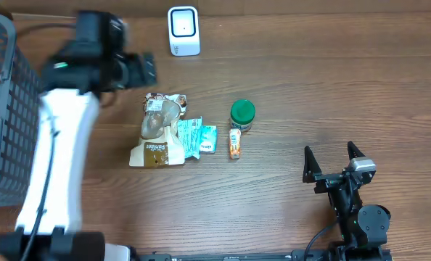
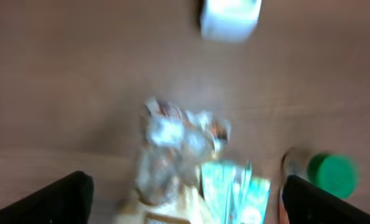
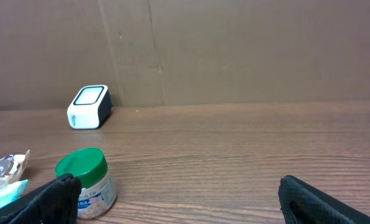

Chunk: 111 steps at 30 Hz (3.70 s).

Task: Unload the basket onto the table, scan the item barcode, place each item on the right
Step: 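Release mushroom bag on table and raise left gripper near basket, then reach right gripper to green-lidded jar and grasp it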

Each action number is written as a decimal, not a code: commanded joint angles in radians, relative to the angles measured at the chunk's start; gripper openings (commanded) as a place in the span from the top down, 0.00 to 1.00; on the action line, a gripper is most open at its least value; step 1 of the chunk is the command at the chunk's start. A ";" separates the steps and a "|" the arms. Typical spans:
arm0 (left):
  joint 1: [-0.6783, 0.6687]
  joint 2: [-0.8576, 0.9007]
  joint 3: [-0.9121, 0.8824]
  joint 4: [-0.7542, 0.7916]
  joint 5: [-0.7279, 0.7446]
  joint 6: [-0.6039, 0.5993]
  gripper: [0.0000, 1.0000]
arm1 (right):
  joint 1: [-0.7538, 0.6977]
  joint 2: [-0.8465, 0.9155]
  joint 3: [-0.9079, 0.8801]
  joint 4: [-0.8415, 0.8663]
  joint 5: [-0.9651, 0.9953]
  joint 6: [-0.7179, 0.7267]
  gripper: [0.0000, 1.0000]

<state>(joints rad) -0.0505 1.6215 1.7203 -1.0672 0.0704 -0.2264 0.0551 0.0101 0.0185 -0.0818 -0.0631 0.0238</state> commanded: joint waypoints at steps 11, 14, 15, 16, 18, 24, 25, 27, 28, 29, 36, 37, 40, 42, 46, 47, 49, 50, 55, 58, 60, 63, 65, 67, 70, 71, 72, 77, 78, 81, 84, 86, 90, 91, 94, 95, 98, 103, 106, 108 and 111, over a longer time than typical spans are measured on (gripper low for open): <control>0.541 -0.093 0.122 -0.071 0.167 -0.010 0.00 | 0.006 -0.007 -0.011 0.004 0.001 0.003 0.00; 0.597 -0.093 0.122 -0.072 0.173 0.014 0.01 | 0.006 -0.007 -0.011 0.004 0.001 0.003 0.00; 0.604 -0.092 0.122 -0.065 0.154 0.037 0.00 | 0.006 -0.007 -0.011 0.004 0.001 0.003 0.00; 0.604 -0.092 0.122 -0.061 0.140 0.044 0.01 | 0.006 -0.007 -0.011 0.004 0.001 0.003 0.00; 0.604 -0.090 0.121 -0.059 0.106 0.044 0.00 | 0.006 -0.007 -0.011 0.004 0.001 0.003 0.00; 0.603 -0.090 0.121 -0.082 0.106 0.043 0.00 | 0.006 -0.007 -0.011 0.004 0.001 0.003 0.00; 0.600 -0.090 0.121 -0.082 0.106 0.044 0.00 | 0.006 -0.007 -0.011 0.004 0.001 0.003 0.00; 0.600 -0.090 0.121 -0.082 0.106 0.044 0.00 | 0.006 -0.007 -0.011 0.004 0.001 0.003 0.00; 0.600 -0.090 0.121 -0.082 0.106 0.044 0.00 | 0.006 -0.007 -0.011 0.004 0.001 0.003 0.00; 0.600 -0.090 0.121 -0.082 0.106 0.044 0.00 | 0.006 -0.007 -0.011 0.005 0.001 0.003 0.00; 0.600 -0.090 0.121 -0.082 0.106 0.044 0.00 | 0.006 -0.007 -0.010 -0.003 0.067 -0.030 0.00; 0.600 -0.090 0.121 -0.082 0.106 0.044 0.00 | 0.006 -0.007 -0.010 0.000 0.093 -0.032 0.00; 0.600 -0.090 0.121 -0.082 0.106 0.044 0.01 | 0.006 -0.007 -0.010 0.000 0.095 -0.031 0.00; 0.600 -0.090 0.121 -0.082 0.106 0.044 0.00 | 0.006 -0.007 -0.010 0.001 0.095 -0.031 0.00; 0.600 -0.090 0.121 -0.082 0.106 0.044 0.01 | 0.006 -0.007 -0.010 0.000 0.090 -0.031 0.00; 0.600 -0.090 0.121 -0.082 0.106 0.044 0.00 | 0.006 -0.007 -0.010 0.001 0.086 -0.030 0.00; 0.600 -0.090 0.121 -0.082 0.106 0.044 0.00 | 0.006 -0.007 -0.010 0.039 0.047 -0.023 0.00; 0.600 -0.090 0.121 -0.082 0.106 0.044 0.00 | 0.006 -0.007 -0.010 0.055 -0.002 -0.021 0.00; 0.600 -0.090 0.121 -0.082 0.106 0.044 0.00 | 0.006 -0.007 0.001 0.060 -0.179 0.054 0.00; 0.600 -0.090 0.121 -0.082 0.106 0.044 0.01 | 0.006 0.031 0.105 -0.004 -0.208 0.085 0.00; 0.600 -0.090 0.121 -0.082 0.106 0.044 0.00 | 0.006 0.080 0.185 -0.050 -0.213 0.085 0.00; 0.600 -0.090 0.121 -0.082 0.106 0.044 0.00 | 0.006 0.222 0.372 -0.180 -0.239 0.084 0.00; 0.600 -0.090 0.121 -0.082 0.106 0.044 0.00 | 0.006 0.304 0.468 -0.255 -0.256 0.081 0.00; 0.600 -0.090 0.121 -0.082 0.106 0.044 0.01 | 0.006 0.457 0.640 -0.384 -0.288 0.080 0.00; 0.600 -0.090 0.121 -0.082 0.106 0.044 0.00 | 0.006 0.641 0.842 -0.535 -0.339 0.080 0.00; 0.600 -0.090 0.121 -0.082 0.106 0.044 0.01 | 0.006 0.709 0.911 -0.591 -0.363 0.080 0.00; 0.600 -0.090 0.121 -0.082 0.106 0.044 0.00 | 0.008 0.760 0.960 -0.634 -0.379 0.080 0.00; 0.600 -0.090 0.121 -0.082 0.106 0.044 0.00 | 0.072 1.081 1.212 -0.908 -0.402 0.081 0.00; 0.600 -0.090 0.121 -0.082 0.106 0.044 0.00 | 0.086 1.127 1.233 -0.934 -0.408 0.081 0.00; 0.600 -0.090 0.121 -0.082 0.106 0.044 0.01 | 0.114 1.260 1.247 -0.939 -0.472 0.081 0.00; 0.600 -0.090 0.121 -0.082 0.106 0.044 0.01 | 0.116 1.395 1.247 -0.904 -0.605 0.140 0.00; 0.600 -0.090 0.121 -0.082 0.106 0.044 0.00 | 0.120 1.482 1.247 -0.885 -0.621 0.125 0.00; 0.600 -0.090 0.121 -0.082 0.106 0.044 0.00 | 0.155 1.556 1.247 -0.859 -0.507 0.137 0.06; 0.600 -0.090 0.121 -0.082 0.106 0.044 0.01 | 0.168 1.563 1.247 -0.845 -0.468 0.146 0.06; 0.600 -0.090 0.121 -0.082 0.106 0.044 0.00 | 0.205 1.563 1.247 -0.797 -0.355 0.194 0.04; 0.600 -0.090 0.121 -0.082 0.106 0.044 0.00 | 0.220 1.563 1.254 -0.768 -0.327 0.194 0.02; 0.600 -0.090 0.121 -0.082 0.106 0.044 0.00 | 0.246 1.571 1.332 -0.770 -0.201 0.188 0.02; 0.600 -0.090 0.121 -0.082 0.106 0.044 0.00 | 0.279 1.623 1.453 -0.822 -0.101 0.151 0.03; 0.600 -0.090 0.121 -0.082 0.106 0.044 0.01 | 0.303 1.652 1.457 -0.852 -0.102 0.169 0.06; 0.600 -0.090 0.121 -0.082 0.106 0.044 0.01 | 0.324 1.677 1.457 -0.897 -0.102 0.224 0.12; 0.600 -0.090 0.121 -0.082 0.106 0.044 0.00 | 0.356 1.725 1.444 -0.958 -0.108 0.363 0.38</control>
<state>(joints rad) 0.5514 1.5337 1.8378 -1.1519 0.1795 -0.2024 0.3908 1.7100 1.4605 -1.0321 -0.1814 0.2749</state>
